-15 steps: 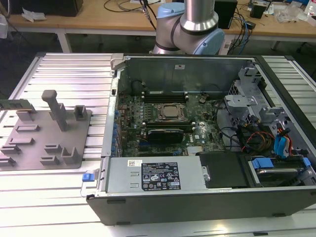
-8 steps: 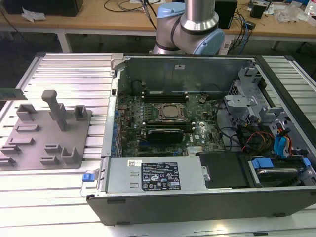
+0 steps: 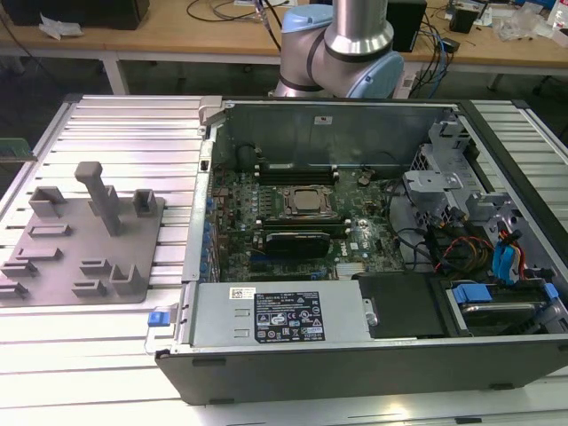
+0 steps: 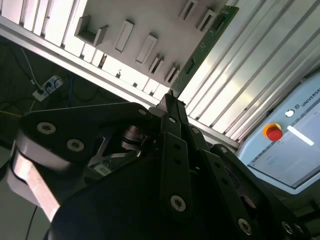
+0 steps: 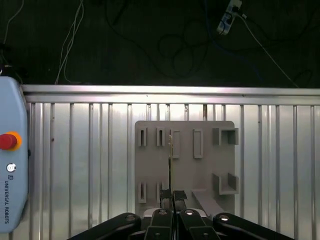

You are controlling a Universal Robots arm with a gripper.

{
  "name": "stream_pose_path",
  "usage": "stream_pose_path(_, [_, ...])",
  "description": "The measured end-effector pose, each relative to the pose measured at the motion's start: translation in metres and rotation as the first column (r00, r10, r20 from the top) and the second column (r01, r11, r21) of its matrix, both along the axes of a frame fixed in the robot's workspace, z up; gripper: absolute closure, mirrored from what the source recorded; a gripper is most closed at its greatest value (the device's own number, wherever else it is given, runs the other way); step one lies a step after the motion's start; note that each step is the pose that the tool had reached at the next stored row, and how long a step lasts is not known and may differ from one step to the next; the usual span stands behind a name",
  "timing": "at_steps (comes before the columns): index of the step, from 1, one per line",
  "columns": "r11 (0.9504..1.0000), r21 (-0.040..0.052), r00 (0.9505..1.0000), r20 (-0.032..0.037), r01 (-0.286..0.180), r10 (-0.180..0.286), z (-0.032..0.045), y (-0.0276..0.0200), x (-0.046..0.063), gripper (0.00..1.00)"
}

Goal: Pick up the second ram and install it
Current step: 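Pick up the second ram and move it above second insertion slot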

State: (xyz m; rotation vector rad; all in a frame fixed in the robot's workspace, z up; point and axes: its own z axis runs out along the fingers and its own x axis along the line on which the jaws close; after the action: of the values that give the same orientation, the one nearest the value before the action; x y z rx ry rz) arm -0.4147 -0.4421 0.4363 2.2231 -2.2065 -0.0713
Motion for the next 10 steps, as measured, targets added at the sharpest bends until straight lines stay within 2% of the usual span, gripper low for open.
stream_pose_path(7, [1.0, 0.0, 1.0, 0.0, 0.0, 0.0, 0.0024, 0.0, 0.0001, 0.91])
stream_pose_path(10, [1.0, -0.0001, 1.0, 0.0, 0.0, 0.0, 0.0024, 0.0, 0.004, 0.91])
